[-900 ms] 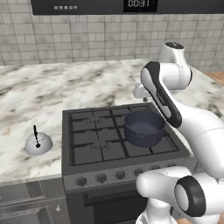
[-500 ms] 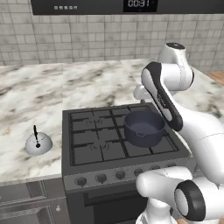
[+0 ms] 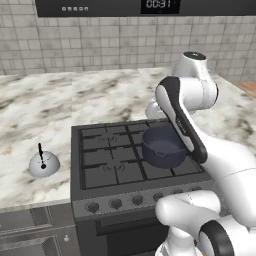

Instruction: Pick the kettle from the counter and place it on a stove burner. Then turn the burner on.

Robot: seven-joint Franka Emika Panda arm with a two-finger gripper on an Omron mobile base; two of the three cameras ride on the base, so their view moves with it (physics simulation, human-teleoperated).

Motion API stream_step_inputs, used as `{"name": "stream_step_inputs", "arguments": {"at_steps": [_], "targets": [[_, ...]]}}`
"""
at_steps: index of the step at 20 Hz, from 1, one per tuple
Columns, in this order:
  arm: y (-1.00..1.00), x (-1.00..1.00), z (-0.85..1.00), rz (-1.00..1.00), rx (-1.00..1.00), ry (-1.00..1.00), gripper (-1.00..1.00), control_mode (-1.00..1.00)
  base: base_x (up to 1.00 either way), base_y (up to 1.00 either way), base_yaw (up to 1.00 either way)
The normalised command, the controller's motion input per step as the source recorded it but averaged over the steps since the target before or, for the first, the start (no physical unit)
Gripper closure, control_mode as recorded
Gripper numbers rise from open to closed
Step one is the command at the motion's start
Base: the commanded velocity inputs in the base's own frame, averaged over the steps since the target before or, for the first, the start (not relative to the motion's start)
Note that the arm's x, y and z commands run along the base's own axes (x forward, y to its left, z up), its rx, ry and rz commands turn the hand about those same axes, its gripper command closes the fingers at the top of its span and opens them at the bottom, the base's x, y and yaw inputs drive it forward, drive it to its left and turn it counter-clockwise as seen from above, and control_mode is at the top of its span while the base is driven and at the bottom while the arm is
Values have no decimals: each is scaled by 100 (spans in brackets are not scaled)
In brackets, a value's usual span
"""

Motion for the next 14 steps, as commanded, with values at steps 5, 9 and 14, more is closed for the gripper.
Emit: {"name": "stream_step_inputs", "arguments": {"at_steps": [5,9,14], "targets": [[48,-8,-1,0,0,0,-100,-100,0,0,0],[59,0,-5,0,0,0,-100,-100,0,0,0],[60,0,-4,0,0,3,-100,-100,0,0,0]]}}
